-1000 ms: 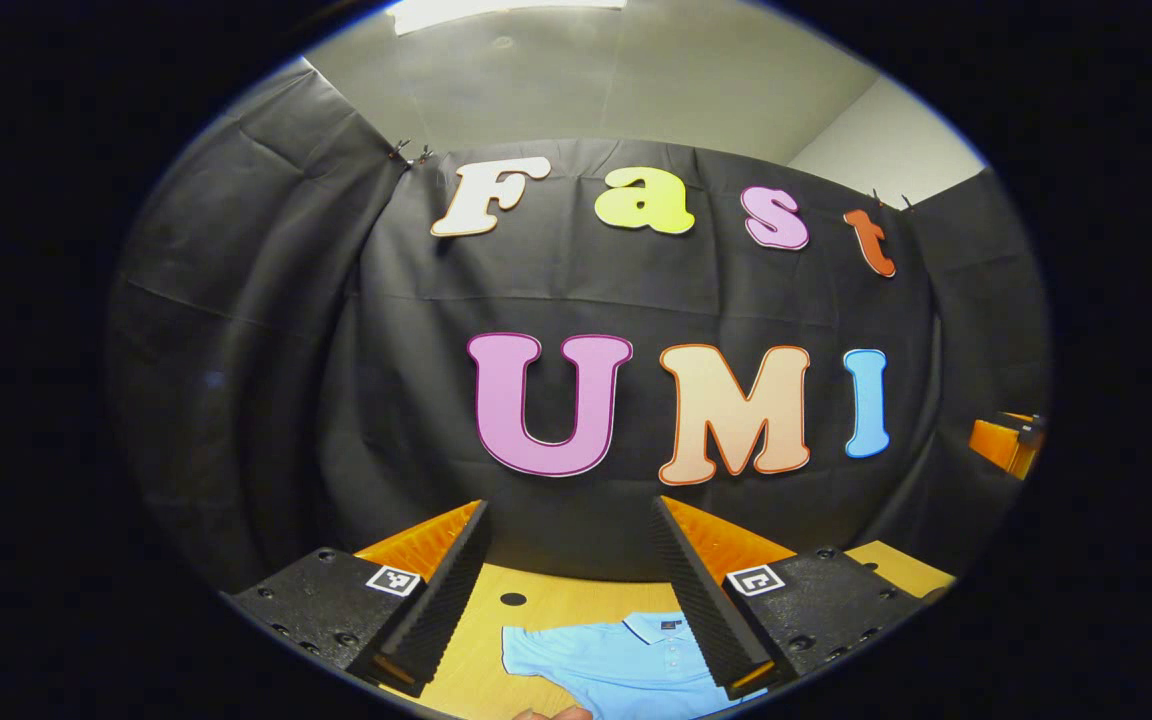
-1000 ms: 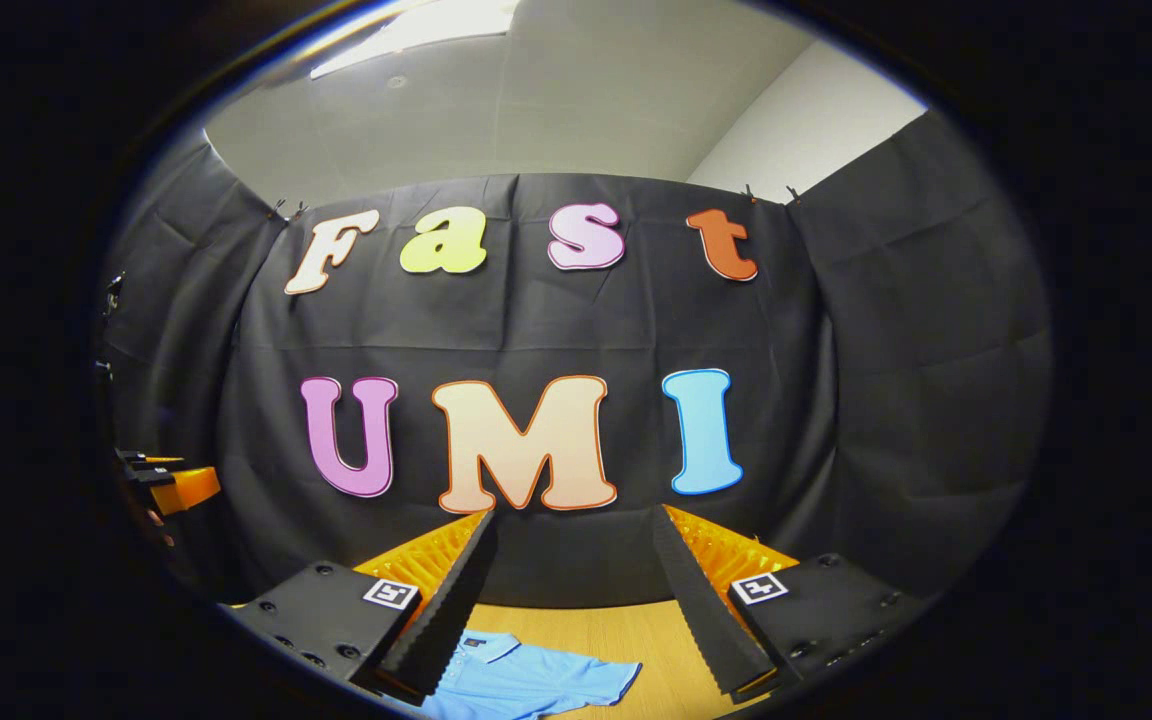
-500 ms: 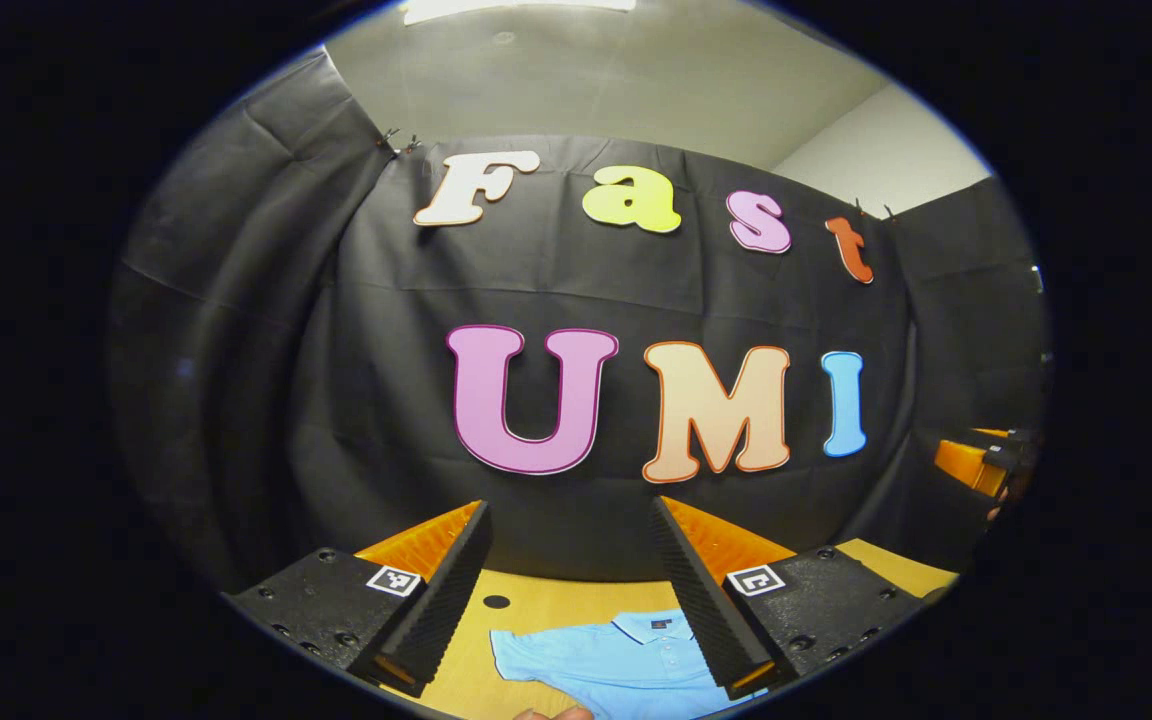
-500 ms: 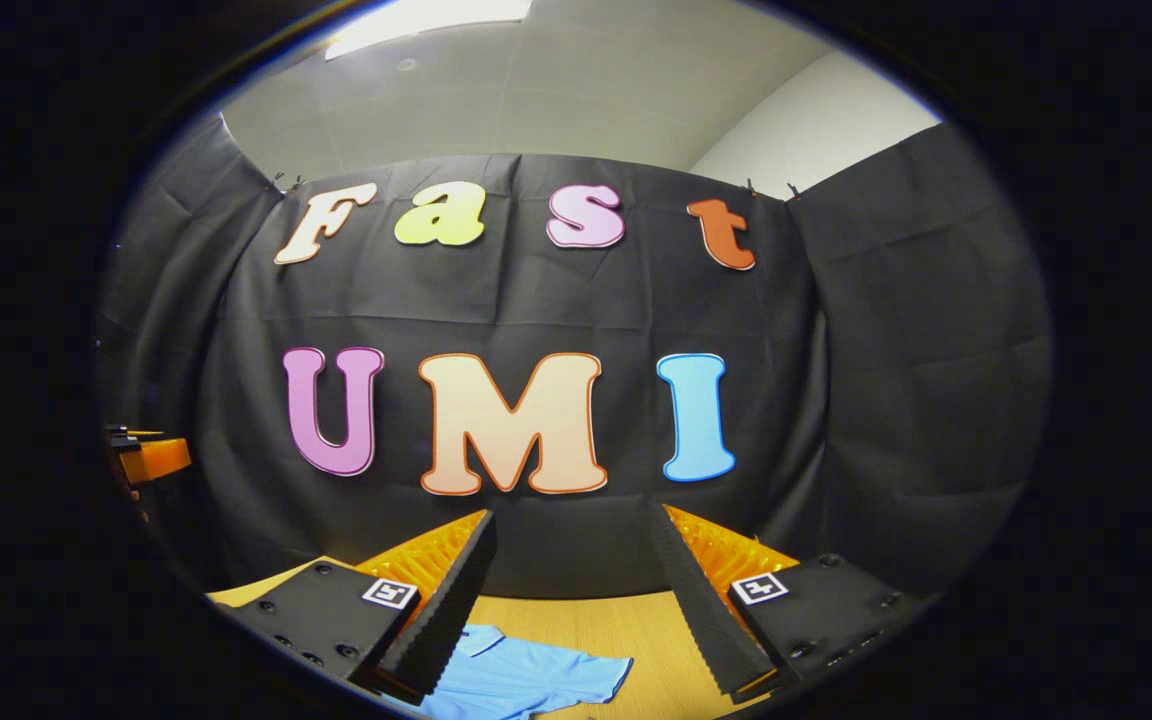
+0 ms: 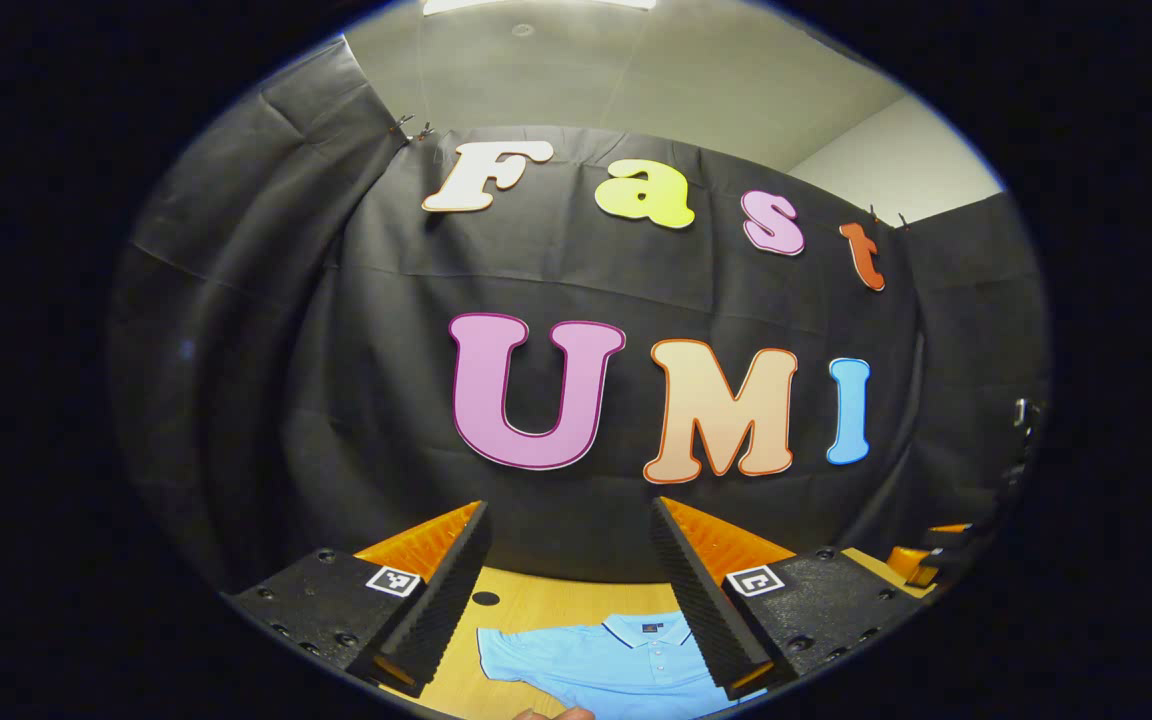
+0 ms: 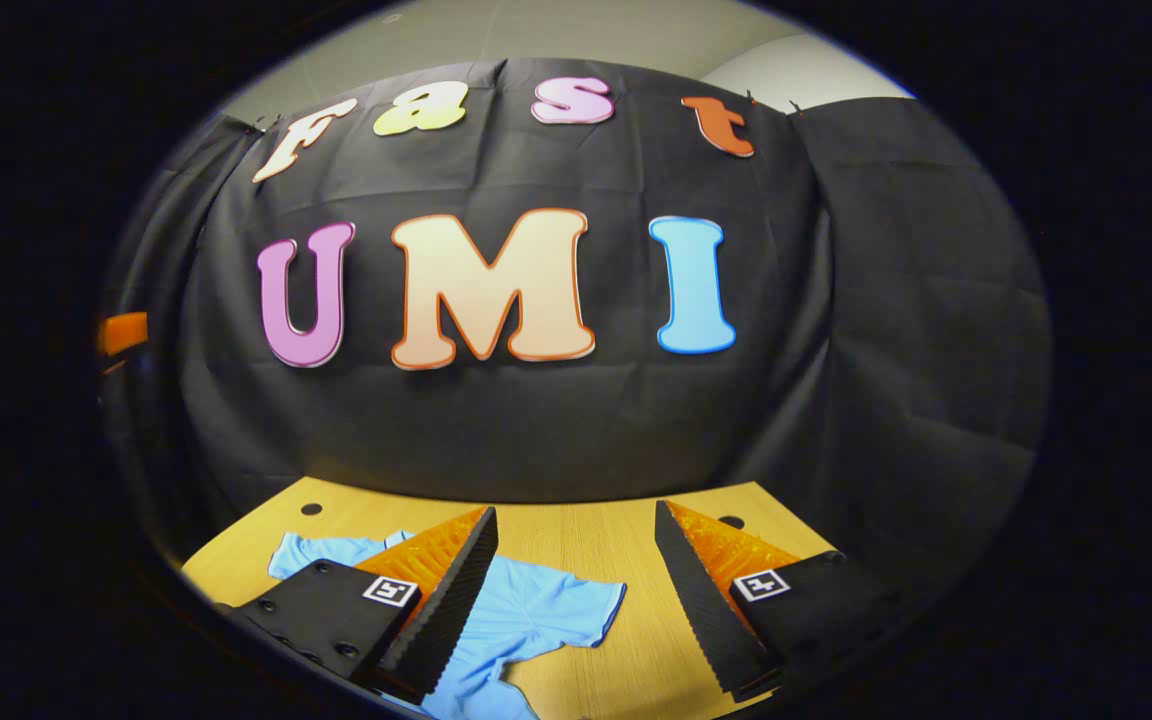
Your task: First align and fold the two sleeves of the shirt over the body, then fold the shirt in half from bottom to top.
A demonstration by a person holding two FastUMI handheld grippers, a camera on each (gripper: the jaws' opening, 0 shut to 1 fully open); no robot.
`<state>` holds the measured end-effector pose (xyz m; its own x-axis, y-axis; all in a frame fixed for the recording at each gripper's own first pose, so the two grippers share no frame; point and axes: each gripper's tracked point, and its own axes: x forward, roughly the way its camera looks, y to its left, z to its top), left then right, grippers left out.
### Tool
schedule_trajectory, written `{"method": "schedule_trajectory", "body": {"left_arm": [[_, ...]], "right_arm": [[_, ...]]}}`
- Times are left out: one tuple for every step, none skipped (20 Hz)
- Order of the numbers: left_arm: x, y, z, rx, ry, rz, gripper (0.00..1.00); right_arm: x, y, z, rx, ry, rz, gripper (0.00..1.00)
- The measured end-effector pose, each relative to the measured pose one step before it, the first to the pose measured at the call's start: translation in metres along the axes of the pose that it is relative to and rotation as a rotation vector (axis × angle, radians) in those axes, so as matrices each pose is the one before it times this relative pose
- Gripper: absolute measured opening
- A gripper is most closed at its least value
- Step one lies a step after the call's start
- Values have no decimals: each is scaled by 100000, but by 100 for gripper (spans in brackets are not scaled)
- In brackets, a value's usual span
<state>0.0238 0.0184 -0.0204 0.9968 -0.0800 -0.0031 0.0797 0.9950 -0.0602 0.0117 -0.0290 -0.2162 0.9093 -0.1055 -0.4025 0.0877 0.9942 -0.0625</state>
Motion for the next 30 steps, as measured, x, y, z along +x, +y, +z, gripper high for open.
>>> {"method": "schedule_trajectory", "body": {"left_arm": [[133, -650, -312, 609, 1268, -564, 93], [162, -249, -273, 880, 1482, 527, 93], [13, -240, -116, 464, 849, 788, 94], [-43, -399, 163, 24, -283, 579, 95], [-96, -324, 123, 229, -222, 612, 95], [-97, -209, -210, 831, 417, 796, 94], [78, -137, -72, 1121, 354, 875, 93], [-177, -16, -116, 1035, 488, 981, 95], [-69, -36, -36, 778, 373, 1029, 95], [-90, -59, -110, 642, 393, 1063, 95], [-63, -14, -90, 689, 541, 984, 95], [125, -71, -217, 715, 615, 940, 95], [-82, -85, -51, 576, 557, 714, 95], [-211, 49, -163, 480, 423, 775, 95], [-52, -44, -85, 313, 397, 741, 95], [-87, -50, -91, 206, 354, 616, 95], [1, -96, 17, 168, 304, 439, 95], [-181, 4, -78, 356, 198, 552, 95], [-47, -43, 47, 476, 69, 615, 95], [111, 2, -22, 514, 100, 571, 95], [66, -70, -95, 474, 367, 390, 95], [28, 30, -206, 266, 467, 272, 95], [88, -55, -156, 68, 563, 192, 94], [89, -27, -231, -16, 716, 155, 95], [226, -134, -257, -120, 814, 103, 95], [45, -35, -345, -239, 783, 101, 95], [72, -34, -331, -352, 953, 159, 96], [184, -87, -299, -528, 771, 135, 95], [110, -172, -139, -534, 524, 41, 95], [95, -84, -56, -311, 402, 27, 95]], "right_arm": [[310, 21, -1263, 573, 1936, 904, 98], [440, -270, -1506, 72, 2021, 153, 99], [536, -315, -1556, -370, 2847, 14, 98], [714, -314, -1850, -545, 2855, 76, 99], [608, -389, -1560, -653, 3371, -125, 98], [856, -300, -1697, -827, 3352, -66, 99], [727, -320, -1327, -756, 2779, 129, 98], [722, -150, -1424, -699, 2564, 341, 99], [658, -14, -1343, -562, 2521, 626, 99], [602, -24, -1362, -504, 2893, 466, 99], [729, 117, -1108, 157, 2853, 621, 99], [792, -96, -921, 165, 2092, 500, 99], [690, 18, -791, 71, 2063, 185, 99], [833, 181, -927, 241, 2095, -90, 99], [788, 111, -684, 609, 2126, -136, 99], [790, -275, -607, 351, 1758, -735, 99], [762, -77, -503, 1056, 1618, 76, 99], [716, 103, -396, 1157, 1300, -261, 99], [563, -189, -182, 781, 822, -648, 99], [702, -219, -460, 835, 1166, -731, 99], [536, -131, -413, 667, 1472, -656, 99], [423, -148, -408, 399, 1493, -839, 99], [347, 15, -339, 268, 1247, -14, 99], [461, 56, -632, -369, 1521, -550, 99], [132, -79, -840, -1361, 3192, -69, 98], [-112, 381, -43, -678, -1642, 973, 86], [122, 680, 147, -700, -260, 1960, 80], [-174, 188, 84, -2194, -612, 59, 63], [383, 320, 175, -2102, -1176, 2042, 46], [-201, 204, -266, -1679, -294, 455, 37]]}}
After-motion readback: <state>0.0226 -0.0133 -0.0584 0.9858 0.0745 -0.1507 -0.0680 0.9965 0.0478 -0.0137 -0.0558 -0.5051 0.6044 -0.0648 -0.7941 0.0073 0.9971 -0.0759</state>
